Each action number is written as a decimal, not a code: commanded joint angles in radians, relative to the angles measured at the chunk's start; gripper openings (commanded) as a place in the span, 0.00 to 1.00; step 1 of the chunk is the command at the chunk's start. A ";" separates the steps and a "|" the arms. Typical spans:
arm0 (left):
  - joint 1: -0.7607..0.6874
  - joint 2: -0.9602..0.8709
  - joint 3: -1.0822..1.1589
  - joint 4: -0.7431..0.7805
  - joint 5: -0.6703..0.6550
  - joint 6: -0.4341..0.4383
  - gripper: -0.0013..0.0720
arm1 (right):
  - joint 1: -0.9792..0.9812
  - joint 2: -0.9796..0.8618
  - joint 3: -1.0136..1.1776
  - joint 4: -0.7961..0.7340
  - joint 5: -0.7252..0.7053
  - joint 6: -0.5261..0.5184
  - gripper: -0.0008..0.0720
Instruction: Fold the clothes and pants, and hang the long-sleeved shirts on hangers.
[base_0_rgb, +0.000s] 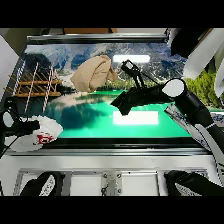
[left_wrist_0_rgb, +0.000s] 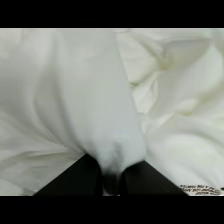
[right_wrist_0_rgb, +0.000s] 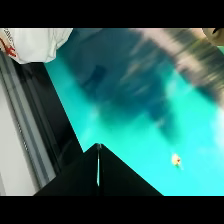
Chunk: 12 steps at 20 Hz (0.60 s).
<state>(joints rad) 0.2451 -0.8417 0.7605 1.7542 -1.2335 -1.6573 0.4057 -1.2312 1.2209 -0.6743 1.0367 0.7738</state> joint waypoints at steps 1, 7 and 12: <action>-0.168 0.219 0.001 -0.138 -0.128 0.011 0.04 | 0.001 0.000 0.000 0.081 -0.010 -0.006 0.04; -0.692 0.375 0.154 -0.224 -0.157 -0.175 0.04 | -0.114 0.120 0.007 -0.042 -0.157 0.180 0.04; -0.999 0.094 0.365 -0.201 0.039 -0.177 0.04 | -0.235 0.262 0.007 -0.264 -0.192 0.432 0.04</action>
<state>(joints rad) -0.5903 -0.6151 1.0203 1.5539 -1.3144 -1.8267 0.2321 -1.0412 1.2270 -0.8017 0.8768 1.0462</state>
